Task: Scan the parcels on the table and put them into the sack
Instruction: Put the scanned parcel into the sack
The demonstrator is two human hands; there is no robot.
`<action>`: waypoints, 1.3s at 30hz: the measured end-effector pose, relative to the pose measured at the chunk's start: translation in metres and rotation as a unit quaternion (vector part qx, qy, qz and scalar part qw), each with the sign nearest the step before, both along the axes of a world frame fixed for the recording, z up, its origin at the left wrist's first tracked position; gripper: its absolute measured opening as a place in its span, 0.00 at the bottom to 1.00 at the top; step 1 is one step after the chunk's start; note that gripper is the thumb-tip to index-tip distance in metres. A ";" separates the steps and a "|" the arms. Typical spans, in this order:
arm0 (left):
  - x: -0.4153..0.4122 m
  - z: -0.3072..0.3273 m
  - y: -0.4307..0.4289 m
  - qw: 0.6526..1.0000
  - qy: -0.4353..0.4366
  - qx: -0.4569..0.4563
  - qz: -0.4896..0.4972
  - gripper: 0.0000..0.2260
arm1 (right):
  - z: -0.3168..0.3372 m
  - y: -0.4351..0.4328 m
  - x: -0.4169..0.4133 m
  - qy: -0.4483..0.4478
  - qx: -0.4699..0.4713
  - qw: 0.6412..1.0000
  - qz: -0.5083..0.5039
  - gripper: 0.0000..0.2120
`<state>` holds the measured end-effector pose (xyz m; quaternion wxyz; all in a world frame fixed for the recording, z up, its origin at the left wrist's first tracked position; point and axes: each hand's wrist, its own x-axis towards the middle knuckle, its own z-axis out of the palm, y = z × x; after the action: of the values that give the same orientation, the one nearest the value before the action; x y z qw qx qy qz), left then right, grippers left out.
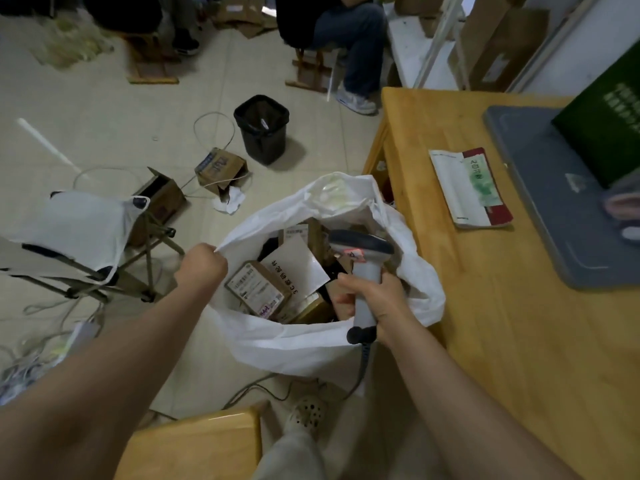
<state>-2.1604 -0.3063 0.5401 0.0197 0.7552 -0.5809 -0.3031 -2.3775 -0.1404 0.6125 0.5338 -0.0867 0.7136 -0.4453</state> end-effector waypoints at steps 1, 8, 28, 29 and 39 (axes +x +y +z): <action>-0.007 0.004 0.002 1.000 -0.022 0.006 -0.008 0.14 | 0.003 0.007 -0.004 0.002 -0.011 1.000 -0.010 0.17; -0.124 0.045 0.057 0.972 -0.075 -0.061 -0.214 0.32 | 0.043 0.065 -0.045 -0.015 -0.080 0.987 -0.141 0.10; -0.505 0.139 0.516 0.604 0.171 -0.093 -0.773 0.28 | 0.119 0.503 -0.233 -0.063 -0.367 0.639 -0.673 0.07; -0.518 0.139 0.540 0.588 0.177 -0.077 -0.785 0.28 | 0.118 0.522 -0.240 -0.052 -0.361 0.631 -0.684 0.06; -0.642 0.098 0.701 0.434 0.083 -0.151 -0.884 0.27 | 0.054 0.623 -0.290 -0.051 -0.277 0.574 -0.769 0.04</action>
<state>-2.8022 0.3949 0.6381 -0.0972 -0.2141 -0.9641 -0.1235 -2.6679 0.4825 0.6667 -0.0241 0.3737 0.3259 -0.8681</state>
